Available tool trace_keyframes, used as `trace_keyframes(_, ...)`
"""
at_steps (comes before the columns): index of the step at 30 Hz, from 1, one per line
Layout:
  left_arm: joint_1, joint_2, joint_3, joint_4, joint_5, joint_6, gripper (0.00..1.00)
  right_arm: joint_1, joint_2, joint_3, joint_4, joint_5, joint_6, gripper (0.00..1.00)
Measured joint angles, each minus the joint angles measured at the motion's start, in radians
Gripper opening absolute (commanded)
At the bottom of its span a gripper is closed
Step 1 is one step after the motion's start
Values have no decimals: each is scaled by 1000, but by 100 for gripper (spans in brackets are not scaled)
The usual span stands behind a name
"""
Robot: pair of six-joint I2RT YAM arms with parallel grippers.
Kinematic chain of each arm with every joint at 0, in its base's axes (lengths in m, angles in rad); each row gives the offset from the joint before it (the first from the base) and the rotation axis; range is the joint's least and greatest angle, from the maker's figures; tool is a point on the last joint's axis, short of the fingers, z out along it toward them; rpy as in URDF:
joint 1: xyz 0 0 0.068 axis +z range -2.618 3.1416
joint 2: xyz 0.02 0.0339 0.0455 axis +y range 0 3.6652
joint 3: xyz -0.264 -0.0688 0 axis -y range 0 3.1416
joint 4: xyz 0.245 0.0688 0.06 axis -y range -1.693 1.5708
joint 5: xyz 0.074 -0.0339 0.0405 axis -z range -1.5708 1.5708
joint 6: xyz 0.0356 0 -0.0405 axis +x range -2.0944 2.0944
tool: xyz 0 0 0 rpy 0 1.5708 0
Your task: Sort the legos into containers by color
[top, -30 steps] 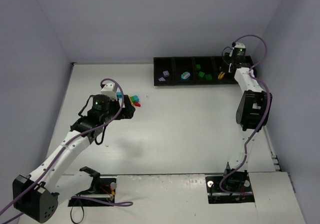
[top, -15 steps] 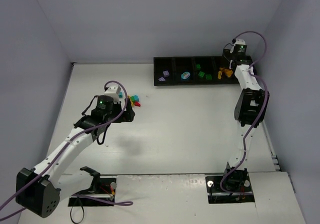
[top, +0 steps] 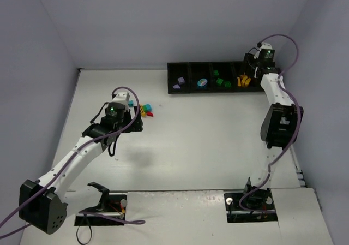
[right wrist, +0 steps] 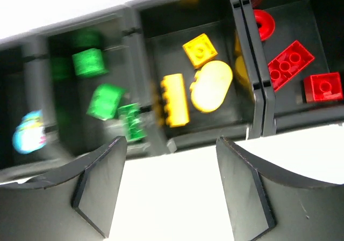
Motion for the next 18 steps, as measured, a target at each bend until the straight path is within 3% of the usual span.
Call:
trace_keyframes(9, 14, 235, 144, 3, -27, 1, 73, 68, -505, -336, 38, -101, 122, 64)
trace_keyframes(18, 56, 478, 279, 22, 8, 122, 73, 155, -745, -652, 37, -220, 204, 63)
